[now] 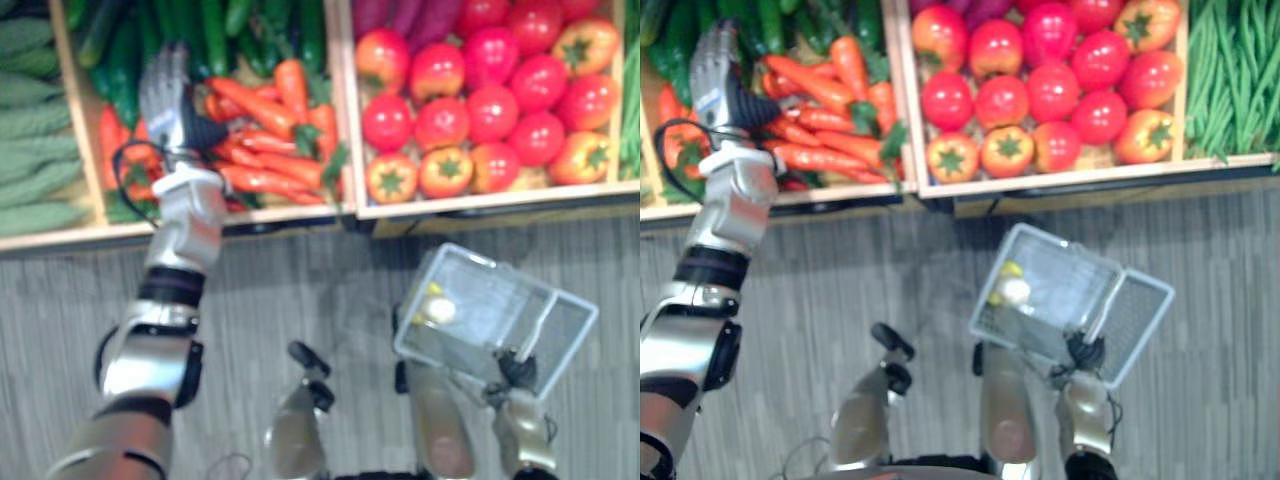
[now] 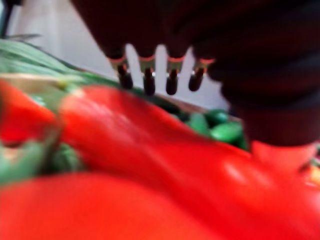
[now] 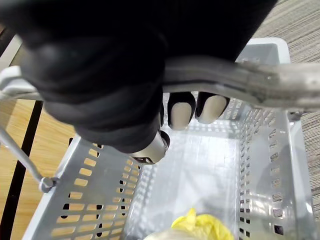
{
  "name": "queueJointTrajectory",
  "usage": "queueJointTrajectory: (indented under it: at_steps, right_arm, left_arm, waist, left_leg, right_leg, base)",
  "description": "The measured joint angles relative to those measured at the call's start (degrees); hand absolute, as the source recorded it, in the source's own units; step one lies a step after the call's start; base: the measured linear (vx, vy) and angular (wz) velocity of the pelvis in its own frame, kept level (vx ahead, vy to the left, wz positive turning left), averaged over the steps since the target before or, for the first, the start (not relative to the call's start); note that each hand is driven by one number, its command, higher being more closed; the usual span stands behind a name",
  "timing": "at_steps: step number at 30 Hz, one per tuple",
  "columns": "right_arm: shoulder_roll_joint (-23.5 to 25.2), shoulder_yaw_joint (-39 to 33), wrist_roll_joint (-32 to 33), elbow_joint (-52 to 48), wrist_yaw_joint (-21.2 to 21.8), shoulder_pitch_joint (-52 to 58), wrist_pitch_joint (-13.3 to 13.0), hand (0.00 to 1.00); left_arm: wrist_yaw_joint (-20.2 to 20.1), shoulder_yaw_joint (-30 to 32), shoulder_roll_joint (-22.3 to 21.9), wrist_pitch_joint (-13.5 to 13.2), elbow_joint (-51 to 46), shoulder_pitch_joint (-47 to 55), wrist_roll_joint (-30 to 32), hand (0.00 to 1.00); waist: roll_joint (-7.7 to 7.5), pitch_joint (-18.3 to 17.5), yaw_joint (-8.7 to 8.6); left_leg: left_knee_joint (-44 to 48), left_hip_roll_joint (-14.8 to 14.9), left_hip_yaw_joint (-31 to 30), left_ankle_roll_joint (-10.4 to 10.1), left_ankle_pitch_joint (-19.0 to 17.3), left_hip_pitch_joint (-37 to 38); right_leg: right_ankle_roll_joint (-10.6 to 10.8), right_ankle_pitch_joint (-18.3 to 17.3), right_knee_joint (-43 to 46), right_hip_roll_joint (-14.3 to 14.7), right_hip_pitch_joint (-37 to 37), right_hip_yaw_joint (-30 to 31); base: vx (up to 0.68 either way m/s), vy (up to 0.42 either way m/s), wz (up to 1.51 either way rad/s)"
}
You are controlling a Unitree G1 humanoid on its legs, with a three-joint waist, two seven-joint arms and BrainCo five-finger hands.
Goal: Pick vegetable in the basket
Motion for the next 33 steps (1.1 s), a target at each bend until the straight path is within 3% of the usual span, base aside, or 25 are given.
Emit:
queueJointTrajectory:
  at_steps: [3, 14, 22, 28, 29, 33]
  right_arm:
    - [0.4, -0.4, -0.1, 0.0, -0.5, 0.7, 0.2, 1.0]
    - [0.0, -0.5, -0.3, 0.0, -2.2, 1.2, 1.0, 1.0]
    - [-0.1, -0.5, -0.4, 0.0, -2.4, 1.2, 1.2, 1.0]
    - [0.0, -0.5, -0.3, 0.0, -2.4, 0.9, 0.8, 1.0]
    - [0.0, -0.5, -0.3, 0.0, -2.4, 0.6, 0.8, 1.0]
    - [0.2, -0.2, -0.2, 0.0, -2.3, -0.5, 0.8, 1.0]
  left_arm:
    - [-0.1, -0.9, -1.3, -0.7, -0.9, 1.0, 0.6, 0.0]
    - [0.2, -1.2, -3.0, -0.8, -19.1, 18.6, 4.2, 0.0]
    - [0.4, 1.3, -4.9, -0.7, -17.0, 21.9, 5.0, 0.0]
    - [0.3, 2.9, -6.7, -0.6, -7.5, 19.4, 6.5, 0.0]
    - [0.2, 3.5, -6.7, -0.6, -4.7, 17.4, 6.5, 1.0]
    - [0.1, 4.9, -6.5, -0.5, 1.5, 11.5, 6.4, 1.0]
  waist:
    - [0.1, 0.1, -1.08]
    - [0.87, 0.4, 0.62]
    - [1.68, 0.5, 0.63]
    - [1.68, 0.5, 0.57]
    - [1.67, 0.5, 0.55]
    - [1.62, 0.5, 0.5]
  left_leg:
    - [2.9, 0.2, 0.3, 0.0, 0.0, 0.6]
    - [5.8, -0.3, 0.3, 0.0, 0.0, 2.6]
    - [5.8, -0.9, 0.2, 0.5, -0.3, 2.3]
    - [5.8, -0.9, 1.2, 0.5, -0.4, 1.0]
    - [5.7, -0.9, 1.8, 0.4, -0.4, 0.6]
    - [5.6, -0.5, 2.2, 0.0, -0.7, 0.0]
  right_leg:
    - [0.0, 0.0, 0.6, -0.9, 1.2, 0.3]
    - [-0.2, -0.2, 2.9, -2.5, 3.3, 0.1]
    - [-0.2, -0.2, 2.9, -3.2, 3.0, 0.1]
    - [-0.2, -0.2, 2.9, -3.0, 1.3, 0.6]
    - [-0.2, -0.2, 2.9, -3.0, 0.7, 0.7]
    - [-0.2, -0.2, 2.8, -2.2, -0.3, 1.4]
  base:
    - [0.08, 0.003, -0.04]
    - [0.04, 0.036, 0.04]
    - [0.01, 0.023, 0.01]
    - [-0.01, -0.003, -0.03]
    - [-0.04, -0.026, -0.03]
    - [-0.05, -0.036, -0.08]
